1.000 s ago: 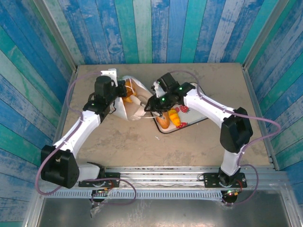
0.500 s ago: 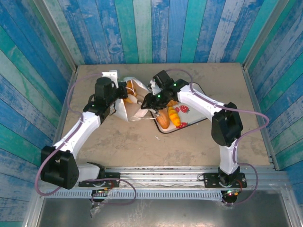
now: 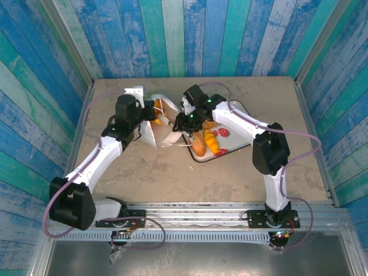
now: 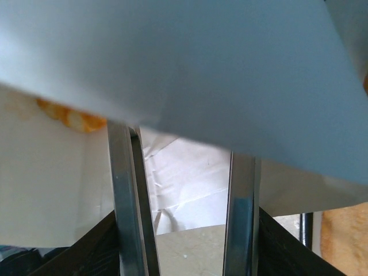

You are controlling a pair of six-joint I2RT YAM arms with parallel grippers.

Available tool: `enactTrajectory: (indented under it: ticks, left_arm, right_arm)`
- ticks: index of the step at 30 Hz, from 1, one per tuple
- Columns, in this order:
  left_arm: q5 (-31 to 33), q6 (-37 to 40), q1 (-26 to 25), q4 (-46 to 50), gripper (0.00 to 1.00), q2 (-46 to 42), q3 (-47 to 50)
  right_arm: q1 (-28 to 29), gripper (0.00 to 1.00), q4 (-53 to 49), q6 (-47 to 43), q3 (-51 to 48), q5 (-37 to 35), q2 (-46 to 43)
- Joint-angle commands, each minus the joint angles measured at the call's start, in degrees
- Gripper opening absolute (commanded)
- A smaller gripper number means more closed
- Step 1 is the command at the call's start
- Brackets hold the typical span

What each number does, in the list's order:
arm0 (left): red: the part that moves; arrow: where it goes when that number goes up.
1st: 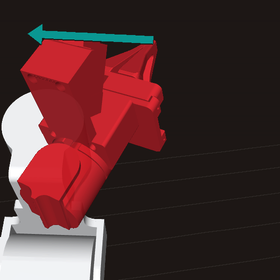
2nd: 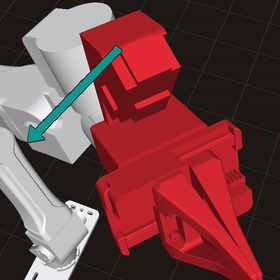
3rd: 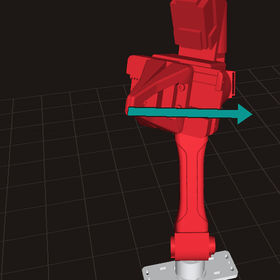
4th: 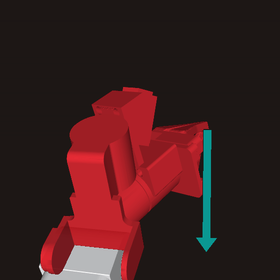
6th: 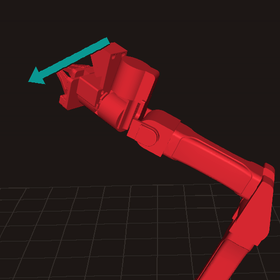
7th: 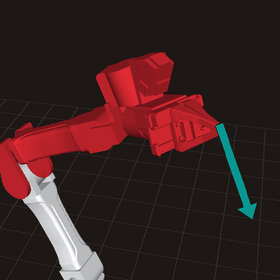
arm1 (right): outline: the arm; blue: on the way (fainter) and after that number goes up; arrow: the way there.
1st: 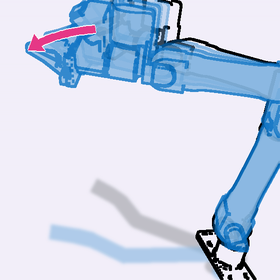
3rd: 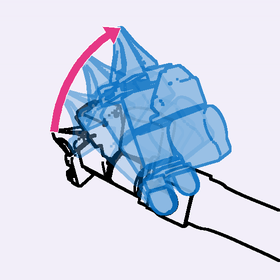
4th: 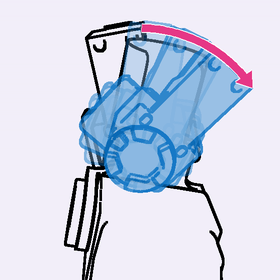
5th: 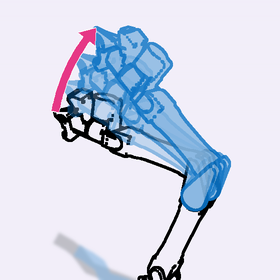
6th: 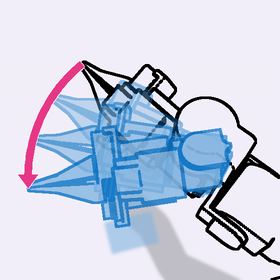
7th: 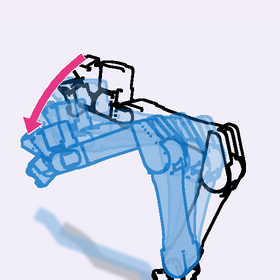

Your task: Take the fake bread out of the paper bag

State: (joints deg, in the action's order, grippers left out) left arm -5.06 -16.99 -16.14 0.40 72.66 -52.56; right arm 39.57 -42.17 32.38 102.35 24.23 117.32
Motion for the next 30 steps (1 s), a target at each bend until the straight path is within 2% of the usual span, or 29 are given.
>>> enactTrajectory:
  ticks: [1, 7, 16, 30]
  left_arm:
    - [-0.1, -0.7, 0.0, -1.3, 0.08, -2.9, 0.7]
    - [-0.1, -0.7, 0.0, -1.5, 0.08, -3.0, 1.0]
    - [0.0, -0.7, -0.1, -1.6, 0.08, -2.9, 1.1]
    - [2.5, -2.2, -0.1, -1.2, 0.08, -2.2, 0.6]
  right_arm:
    - [0.0, 0.51, -2.4, -1.0, 2.1, -2.0, 0.8]
    - [0.0, 0.53, -1.1, -0.4, 3.2, -0.9, 2.1]
    - [0.1, 0.49, -0.8, -0.3, 5.2, 0.0, 4.9]
    - [1.7, 0.24, 1.3, -2.5, 2.5, -2.6, 0.1]
